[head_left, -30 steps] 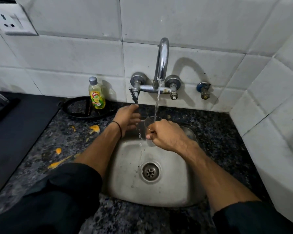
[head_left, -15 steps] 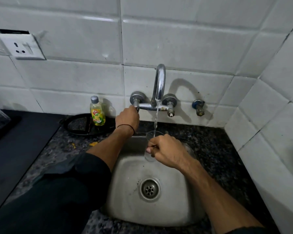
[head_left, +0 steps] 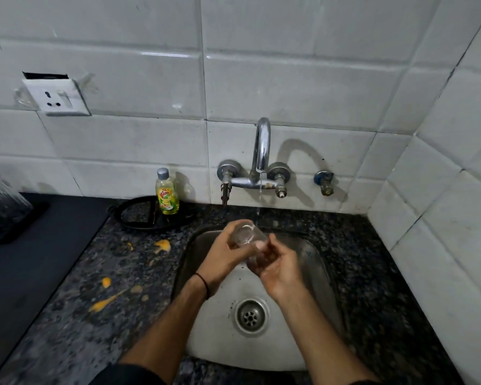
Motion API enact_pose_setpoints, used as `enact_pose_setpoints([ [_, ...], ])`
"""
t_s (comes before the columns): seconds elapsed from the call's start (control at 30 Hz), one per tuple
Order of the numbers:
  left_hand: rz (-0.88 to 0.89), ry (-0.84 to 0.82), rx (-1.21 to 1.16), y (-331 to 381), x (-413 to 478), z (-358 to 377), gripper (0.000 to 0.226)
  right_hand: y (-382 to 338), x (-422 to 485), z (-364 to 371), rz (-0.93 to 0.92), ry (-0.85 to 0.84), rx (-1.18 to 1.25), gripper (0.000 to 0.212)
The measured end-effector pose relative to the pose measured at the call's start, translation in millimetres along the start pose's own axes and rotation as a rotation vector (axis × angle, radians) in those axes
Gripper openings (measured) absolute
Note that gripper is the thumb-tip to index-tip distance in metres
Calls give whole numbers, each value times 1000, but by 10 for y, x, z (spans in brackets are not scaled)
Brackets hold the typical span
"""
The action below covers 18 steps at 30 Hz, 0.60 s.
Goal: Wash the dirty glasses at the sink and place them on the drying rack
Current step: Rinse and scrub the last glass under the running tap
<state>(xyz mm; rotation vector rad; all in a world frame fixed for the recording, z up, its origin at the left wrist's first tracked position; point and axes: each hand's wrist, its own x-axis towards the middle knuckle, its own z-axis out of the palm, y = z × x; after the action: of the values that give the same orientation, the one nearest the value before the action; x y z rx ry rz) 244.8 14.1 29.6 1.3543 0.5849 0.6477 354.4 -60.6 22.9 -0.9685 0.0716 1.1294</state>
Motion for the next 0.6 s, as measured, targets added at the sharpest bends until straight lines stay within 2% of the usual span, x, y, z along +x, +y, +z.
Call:
enact_pose_setpoints([
  [0.1,61,-53,91,-43,21,21,58,146,-17,31,70,29,143,32],
  [0.2,104,-56,202,-73,33,1,57,191,-70,26,54,49,98,33],
  [0.27,112,-57,222,-82,18,-18,56,203,-124,6,-3,95,-70,31],
  [0.4,107,-50,252,-101,-35,-49,54,268,-181,-165,-257,136,-626,19],
  [0.53,89,-49,245,-91,-89,-82,54,339,-226,-369,-402,-48,-939,39],
  [0.6,94,-43,243,-67,-98,-88,53,363,-235,-385,-443,-81,-1042,49],
])
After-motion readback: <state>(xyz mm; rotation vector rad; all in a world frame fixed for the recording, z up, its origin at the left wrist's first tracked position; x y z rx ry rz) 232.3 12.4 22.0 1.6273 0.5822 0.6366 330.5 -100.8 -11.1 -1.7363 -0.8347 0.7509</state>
